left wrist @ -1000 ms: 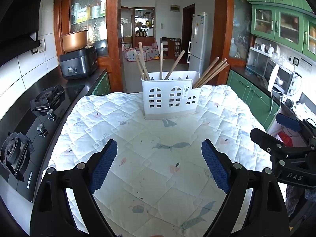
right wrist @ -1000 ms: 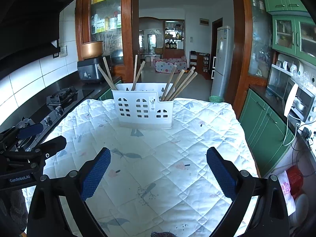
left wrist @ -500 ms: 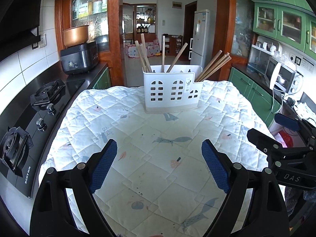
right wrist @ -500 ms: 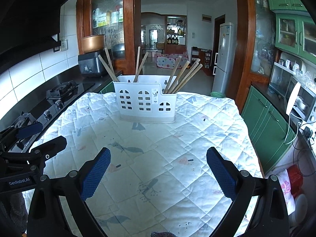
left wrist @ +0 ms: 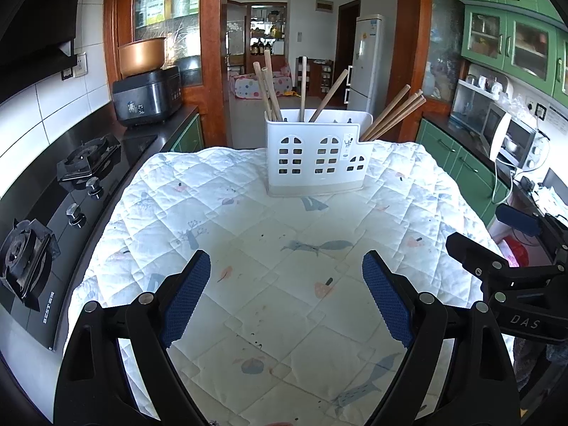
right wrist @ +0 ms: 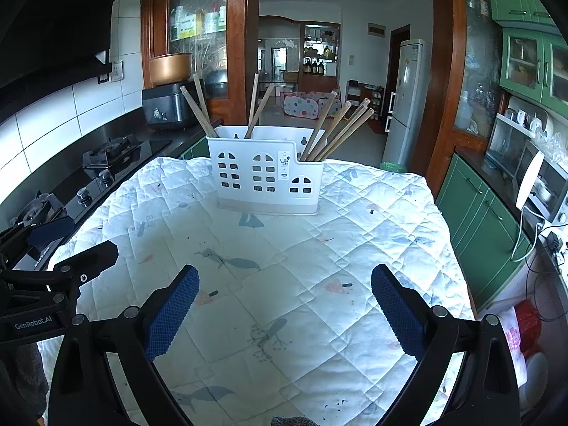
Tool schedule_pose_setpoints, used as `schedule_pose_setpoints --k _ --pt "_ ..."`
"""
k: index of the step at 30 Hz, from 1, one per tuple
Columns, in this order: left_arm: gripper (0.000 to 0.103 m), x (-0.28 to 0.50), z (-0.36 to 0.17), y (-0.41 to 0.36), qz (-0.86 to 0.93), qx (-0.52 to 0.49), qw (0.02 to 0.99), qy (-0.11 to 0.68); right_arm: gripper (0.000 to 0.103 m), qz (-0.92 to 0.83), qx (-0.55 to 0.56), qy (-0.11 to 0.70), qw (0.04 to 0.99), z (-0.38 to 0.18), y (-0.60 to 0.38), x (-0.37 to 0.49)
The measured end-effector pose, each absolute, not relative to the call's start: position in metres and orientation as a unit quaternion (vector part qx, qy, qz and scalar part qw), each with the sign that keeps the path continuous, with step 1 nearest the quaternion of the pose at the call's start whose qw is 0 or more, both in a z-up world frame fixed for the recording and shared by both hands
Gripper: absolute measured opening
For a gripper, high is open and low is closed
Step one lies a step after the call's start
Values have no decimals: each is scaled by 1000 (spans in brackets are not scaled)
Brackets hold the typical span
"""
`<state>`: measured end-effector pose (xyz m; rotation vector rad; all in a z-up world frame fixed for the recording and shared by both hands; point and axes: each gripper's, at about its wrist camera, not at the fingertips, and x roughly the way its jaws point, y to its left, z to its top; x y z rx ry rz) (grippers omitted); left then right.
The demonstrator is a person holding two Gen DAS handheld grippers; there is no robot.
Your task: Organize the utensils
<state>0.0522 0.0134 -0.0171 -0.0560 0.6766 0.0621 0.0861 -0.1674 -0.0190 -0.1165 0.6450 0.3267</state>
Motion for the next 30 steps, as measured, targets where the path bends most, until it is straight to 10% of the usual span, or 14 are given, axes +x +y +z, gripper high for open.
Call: schedule_pose_setpoints --k 30 --pt "87 55 -30 27 49 -34 939 340 94 161 -69 324 930 -30 -158 88"
